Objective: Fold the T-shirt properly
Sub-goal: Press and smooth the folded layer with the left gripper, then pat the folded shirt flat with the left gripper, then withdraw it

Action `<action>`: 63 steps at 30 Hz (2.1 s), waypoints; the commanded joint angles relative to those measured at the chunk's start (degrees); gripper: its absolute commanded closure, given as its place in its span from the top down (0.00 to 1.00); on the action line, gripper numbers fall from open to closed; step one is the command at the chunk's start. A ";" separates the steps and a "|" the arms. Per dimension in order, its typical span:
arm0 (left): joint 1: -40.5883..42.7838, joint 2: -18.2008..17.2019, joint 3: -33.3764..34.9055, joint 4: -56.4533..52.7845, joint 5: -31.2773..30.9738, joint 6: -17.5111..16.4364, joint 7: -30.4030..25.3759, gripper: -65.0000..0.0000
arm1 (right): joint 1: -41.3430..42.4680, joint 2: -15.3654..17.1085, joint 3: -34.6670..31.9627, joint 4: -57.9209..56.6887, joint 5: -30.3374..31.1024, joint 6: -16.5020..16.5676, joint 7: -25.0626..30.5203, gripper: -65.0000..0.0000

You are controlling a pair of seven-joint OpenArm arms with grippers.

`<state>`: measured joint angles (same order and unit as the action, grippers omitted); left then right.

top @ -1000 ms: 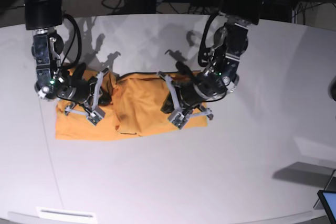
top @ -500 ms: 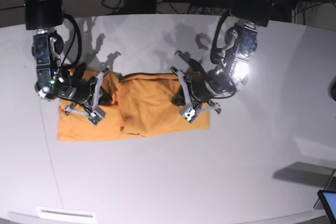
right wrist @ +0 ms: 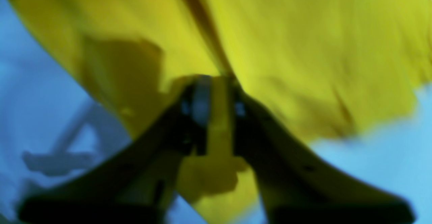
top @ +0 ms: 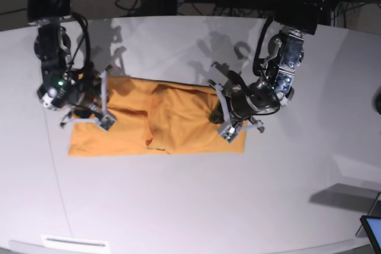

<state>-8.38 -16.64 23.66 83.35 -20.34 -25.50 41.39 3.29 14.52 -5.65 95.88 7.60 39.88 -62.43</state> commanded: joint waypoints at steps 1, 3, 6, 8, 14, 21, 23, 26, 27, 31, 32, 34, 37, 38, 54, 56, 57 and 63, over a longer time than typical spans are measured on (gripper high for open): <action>-0.54 -0.72 -0.41 0.21 2.10 0.84 2.35 0.00 | 1.59 0.20 0.24 2.89 0.89 0.12 0.59 0.30; -0.54 -0.72 -1.37 0.21 2.10 0.84 2.35 0.00 | 1.85 0.20 0.24 5.53 0.89 0.12 -0.73 0.40; -0.01 -0.72 -4.10 0.21 2.10 0.84 2.35 0.00 | 2.64 0.20 0.24 7.99 0.89 0.12 -1.70 0.44; 0.16 -0.81 -5.33 0.47 2.10 0.84 2.35 0.00 | 3.17 0.03 0.24 8.17 0.89 0.12 -2.22 0.43; 1.57 -3.44 -5.77 2.93 2.10 0.84 2.35 0.00 | 3.17 -0.24 0.24 7.82 0.89 0.12 -1.87 0.41; 3.15 -3.62 -9.29 12.34 1.92 0.84 2.70 0.00 | 3.17 -0.33 0.24 7.90 0.89 0.12 -1.87 0.41; 2.62 -1.86 -10.87 14.80 1.83 0.84 2.70 0.02 | 3.17 -0.33 0.24 7.90 0.89 0.12 -1.87 0.40; 0.78 1.48 -11.75 15.86 1.83 0.84 2.70 0.15 | 3.08 -0.33 0.24 7.82 0.89 0.12 -1.79 0.35; 0.16 2.80 -11.75 15.42 1.74 0.84 2.70 0.23 | 3.08 -0.33 0.24 7.82 0.89 0.12 -1.79 0.34; -2.74 7.28 -9.81 9.79 1.74 0.84 2.70 0.42 | 2.91 -0.33 0.24 7.82 0.89 0.12 -1.79 0.34; -3.53 7.98 -8.93 8.30 1.83 0.84 2.53 0.42 | 2.91 -0.33 0.33 7.82 0.89 0.12 -1.79 0.34; -5.11 9.39 -7.35 5.40 1.83 0.84 2.44 0.42 | 2.91 -0.33 0.33 7.82 0.89 0.12 -1.79 0.34; -6.34 11.24 -6.39 2.41 1.92 0.84 2.35 0.42 | 2.82 -0.33 0.51 7.82 0.89 0.12 -1.79 0.34; -6.69 11.76 -6.39 1.79 2.01 0.84 2.35 0.42 | 2.82 -0.33 0.51 7.82 0.89 0.12 -1.79 0.34; -8.54 15.19 -6.21 -3.92 2.10 0.66 0.33 0.42 | 2.73 -0.33 0.42 7.73 0.89 0.12 -1.87 0.34; -8.63 15.28 -6.21 -4.45 2.10 0.66 0.15 0.40 | 2.73 -0.33 0.42 7.73 0.89 0.12 -1.87 0.34; -8.63 15.28 -5.68 -4.54 2.10 0.66 0.15 0.36 | 2.73 -0.33 0.42 7.73 0.89 0.12 -1.87 0.34; -10.30 15.28 -2.78 -6.56 2.10 0.66 -0.02 0.08 | 2.73 -0.33 0.42 7.73 0.89 0.12 -1.87 0.33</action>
<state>-17.23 -1.54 21.10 75.94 -17.80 -24.62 42.78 5.04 13.91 -5.50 102.80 8.40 40.05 -65.06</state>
